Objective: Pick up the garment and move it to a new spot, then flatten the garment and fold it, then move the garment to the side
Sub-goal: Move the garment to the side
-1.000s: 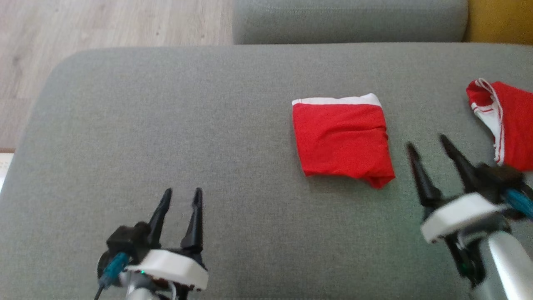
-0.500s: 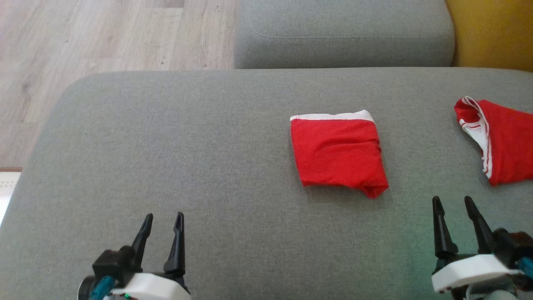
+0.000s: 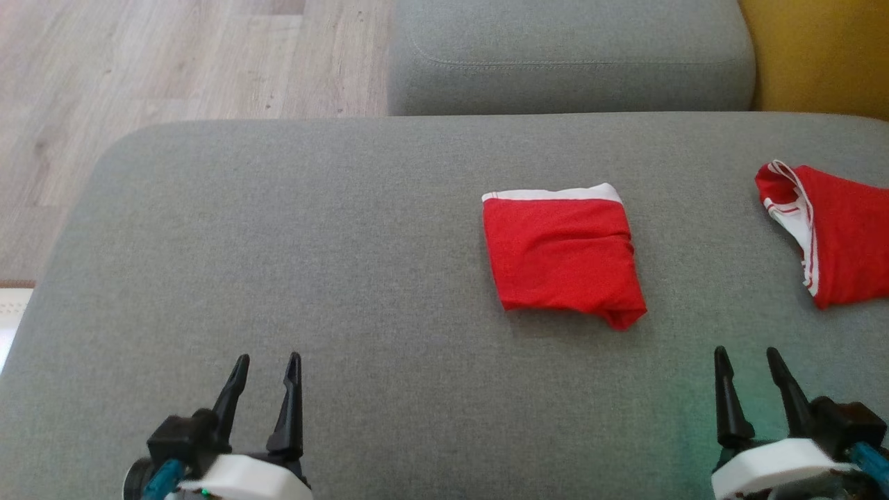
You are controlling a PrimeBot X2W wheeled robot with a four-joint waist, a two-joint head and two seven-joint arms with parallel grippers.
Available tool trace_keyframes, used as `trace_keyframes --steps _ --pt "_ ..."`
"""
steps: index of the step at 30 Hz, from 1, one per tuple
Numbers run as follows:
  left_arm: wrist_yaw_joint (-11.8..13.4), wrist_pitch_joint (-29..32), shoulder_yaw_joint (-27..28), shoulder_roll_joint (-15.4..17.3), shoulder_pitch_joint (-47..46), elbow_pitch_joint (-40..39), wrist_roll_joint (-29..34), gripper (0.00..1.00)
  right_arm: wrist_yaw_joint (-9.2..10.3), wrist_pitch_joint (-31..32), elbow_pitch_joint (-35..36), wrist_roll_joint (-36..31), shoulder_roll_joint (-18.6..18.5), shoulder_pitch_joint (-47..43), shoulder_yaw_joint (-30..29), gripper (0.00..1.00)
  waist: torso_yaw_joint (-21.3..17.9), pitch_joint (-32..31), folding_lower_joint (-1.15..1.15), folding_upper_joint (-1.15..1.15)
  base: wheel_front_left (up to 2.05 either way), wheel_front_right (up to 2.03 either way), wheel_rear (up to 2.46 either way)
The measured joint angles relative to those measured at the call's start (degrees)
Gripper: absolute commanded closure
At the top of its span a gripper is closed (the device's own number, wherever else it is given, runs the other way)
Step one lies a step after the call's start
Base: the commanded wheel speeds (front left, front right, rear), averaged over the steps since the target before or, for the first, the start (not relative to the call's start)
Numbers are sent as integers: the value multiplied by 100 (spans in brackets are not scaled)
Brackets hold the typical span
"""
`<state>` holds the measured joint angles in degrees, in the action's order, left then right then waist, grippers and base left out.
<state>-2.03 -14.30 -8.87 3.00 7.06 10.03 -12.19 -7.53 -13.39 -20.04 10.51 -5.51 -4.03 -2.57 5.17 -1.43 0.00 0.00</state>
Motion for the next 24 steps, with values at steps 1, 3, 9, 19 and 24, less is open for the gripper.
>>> trace_keyframes --steps 1,3,9,19,24 --pt "0 0 0 0 0 0 0 0 0 2 -3 20 13 4 0 0 3 10 0 0 0 0 0" --pt "1 0 0 0 -1 -3 0 0 0 64 7 119 32 39 51 0 4 43 0 0 0 0 0" --pt "2 0 -70 1 -25 -68 -15 0 0 1031 371 943 27 624 229 0 24 249 0 0 0 0 0" --pt "55 0 -553 -5 -663 -88 -271 0 0 3591 -67 1501 -102 2756 -355 0 307 1013 1 0 0 0 0" --pt "115 0 -737 -9 -773 -69 -365 0 0 4140 -834 1116 -99 3280 -627 0 597 1252 1 0 0 0 0"
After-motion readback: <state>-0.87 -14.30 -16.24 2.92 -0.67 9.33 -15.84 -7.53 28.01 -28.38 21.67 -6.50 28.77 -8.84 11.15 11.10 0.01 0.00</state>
